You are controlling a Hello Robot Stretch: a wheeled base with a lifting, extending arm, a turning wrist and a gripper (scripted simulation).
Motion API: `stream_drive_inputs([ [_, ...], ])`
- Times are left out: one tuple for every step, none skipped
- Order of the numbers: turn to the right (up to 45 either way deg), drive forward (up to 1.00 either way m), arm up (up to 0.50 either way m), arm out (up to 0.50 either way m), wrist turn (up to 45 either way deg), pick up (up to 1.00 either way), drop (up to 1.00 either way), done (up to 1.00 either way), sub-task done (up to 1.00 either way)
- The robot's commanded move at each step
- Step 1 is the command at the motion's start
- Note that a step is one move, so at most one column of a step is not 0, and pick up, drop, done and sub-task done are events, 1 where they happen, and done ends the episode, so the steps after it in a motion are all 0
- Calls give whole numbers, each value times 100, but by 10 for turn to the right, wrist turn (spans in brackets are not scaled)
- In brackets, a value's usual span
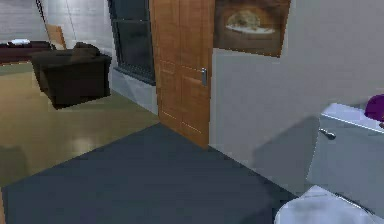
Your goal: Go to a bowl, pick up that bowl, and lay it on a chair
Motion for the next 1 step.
stream_drive_inputs([
  [-300,0,0,0,0,0,0,0,0],
])
